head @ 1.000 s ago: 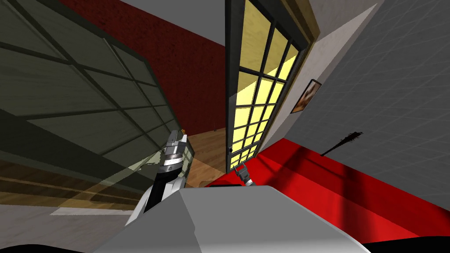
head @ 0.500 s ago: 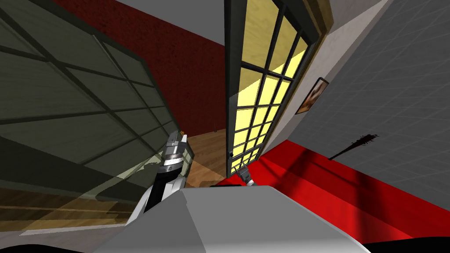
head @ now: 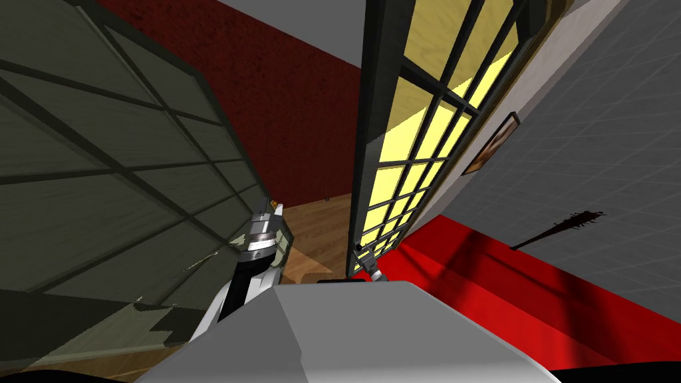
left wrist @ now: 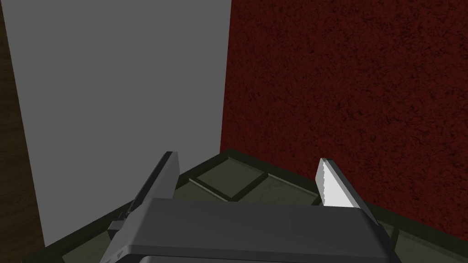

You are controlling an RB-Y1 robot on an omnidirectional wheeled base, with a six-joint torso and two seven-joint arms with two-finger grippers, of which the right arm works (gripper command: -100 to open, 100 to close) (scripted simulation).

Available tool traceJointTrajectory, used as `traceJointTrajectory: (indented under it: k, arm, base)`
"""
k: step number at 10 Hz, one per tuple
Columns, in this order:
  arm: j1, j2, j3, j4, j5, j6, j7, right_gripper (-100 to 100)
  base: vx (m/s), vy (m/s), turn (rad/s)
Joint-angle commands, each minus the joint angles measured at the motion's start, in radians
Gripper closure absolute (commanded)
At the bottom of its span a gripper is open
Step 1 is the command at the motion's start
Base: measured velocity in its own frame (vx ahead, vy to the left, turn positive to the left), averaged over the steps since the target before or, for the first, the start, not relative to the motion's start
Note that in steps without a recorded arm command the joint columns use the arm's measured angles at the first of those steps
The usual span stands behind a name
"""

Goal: Push the door open

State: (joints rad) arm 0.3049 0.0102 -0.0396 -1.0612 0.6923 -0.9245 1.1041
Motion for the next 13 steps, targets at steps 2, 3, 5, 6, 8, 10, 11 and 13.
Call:
traceJointTrajectory:
  k: [2, 3, 5, 6, 8, 10, 11, 13]
  arm:
    - [0.000, 0.000, 0.000, 0.000, 0.000, 0.000, 0.000, 100]
    - [0.000, 0.000, 0.000, 0.000, 0.000, 0.000, 0.000, 100]
    - [0.000, 0.000, 0.000, 0.000, 0.000, 0.000, 0.000, 100]
    - [0.000, 0.000, 0.000, 0.000, 0.000, 0.000, 0.000, 100]
    - [-0.004, -0.002, 0.003, 0.002, -0.014, 0.003, -0.030, 100]
    - [-0.005, -0.009, 0.002, 0.003, -0.041, 0.004, -0.079, 100]
    - [-0.005, -0.009, 0.002, 0.003, -0.041, 0.004, -0.079, 100]
    - [-0.006, -0.016, 0.001, 0.004, -0.065, 0.004, -0.123, 100]
  base:
    - [0.038, 0.008, 0.001]
    - [-0.040, 0.009, 0.038]
    - [-0.008, 0.000, 0.002]
    - [0.000, 0.000, 0.000]
    - [0.008, 0.007, 0.030]
    - [0.020, 0.013, 0.056]
    - [0.011, 0.008, 0.021]
    - [0.014, 0.016, 0.038]
